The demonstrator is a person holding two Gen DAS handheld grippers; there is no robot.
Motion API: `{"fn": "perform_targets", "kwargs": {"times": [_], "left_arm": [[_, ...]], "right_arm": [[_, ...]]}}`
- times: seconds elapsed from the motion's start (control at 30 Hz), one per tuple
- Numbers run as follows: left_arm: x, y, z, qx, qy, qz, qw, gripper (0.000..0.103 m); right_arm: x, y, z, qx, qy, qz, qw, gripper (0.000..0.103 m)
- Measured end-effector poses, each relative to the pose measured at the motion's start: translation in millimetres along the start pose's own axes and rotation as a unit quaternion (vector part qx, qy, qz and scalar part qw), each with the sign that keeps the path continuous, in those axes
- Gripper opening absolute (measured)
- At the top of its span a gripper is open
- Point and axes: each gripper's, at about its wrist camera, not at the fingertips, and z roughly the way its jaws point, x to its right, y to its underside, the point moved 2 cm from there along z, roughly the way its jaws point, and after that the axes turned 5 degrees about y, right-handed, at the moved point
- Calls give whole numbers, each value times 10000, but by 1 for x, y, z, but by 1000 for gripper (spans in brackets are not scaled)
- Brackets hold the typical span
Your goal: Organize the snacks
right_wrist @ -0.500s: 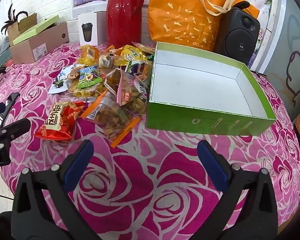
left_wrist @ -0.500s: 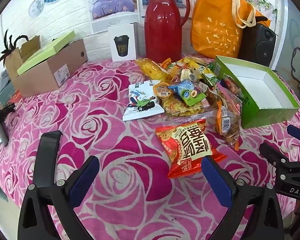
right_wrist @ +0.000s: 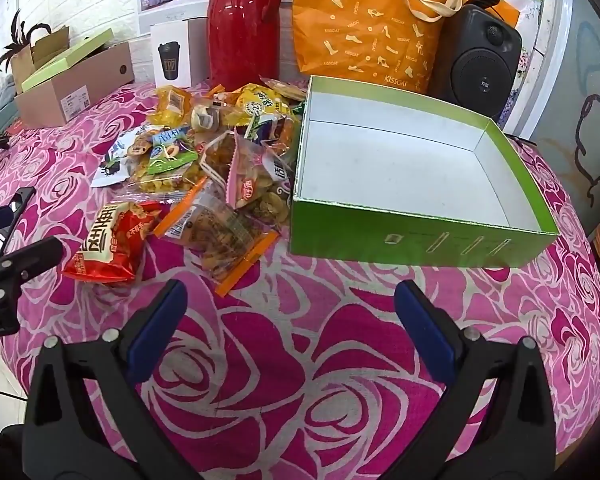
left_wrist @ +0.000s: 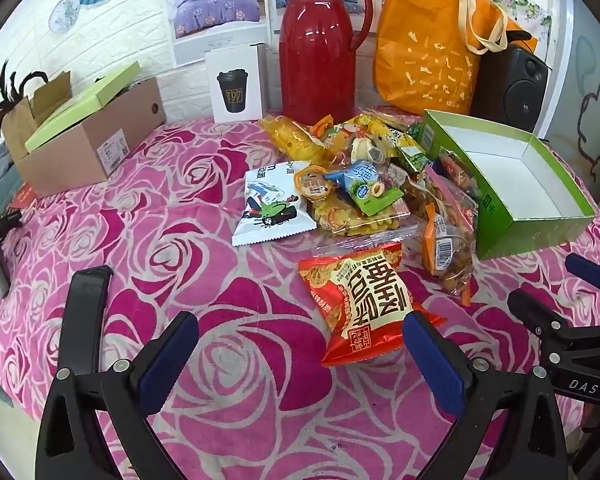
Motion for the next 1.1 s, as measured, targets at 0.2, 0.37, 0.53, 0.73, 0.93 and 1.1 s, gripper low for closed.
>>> {"fn": "perform_targets", "kwargs": {"times": [0.2, 0.37, 0.53, 0.73, 0.93, 1.1], "left_arm": [[3, 0, -1, 14, 30, 7, 10000, 103], [4, 0, -2, 17, 25, -5, 10000, 103], [3, 1, -3, 8, 40, -18, 10000, 103], [2, -1, -3, -1, 96, -27, 10000, 103], [0, -1, -2, -15, 102, -48, 9999, 103], [-1, 0, 0, -47, 120, -68, 9999, 103]], "right_arm": [[-4, 2, -2, 0, -27, -66, 10000, 103], [-5, 1, -4, -6, -24, -78, 10000, 103], [-7, 1, -4, -26, -26, -89, 10000, 103], [-8, 2, -3, -46, -16, -110, 9999, 103], [-8, 3, -2, -79, -41, -118, 9999, 103], [-9, 3, -1, -93, -53, -118, 9999, 103]]}}
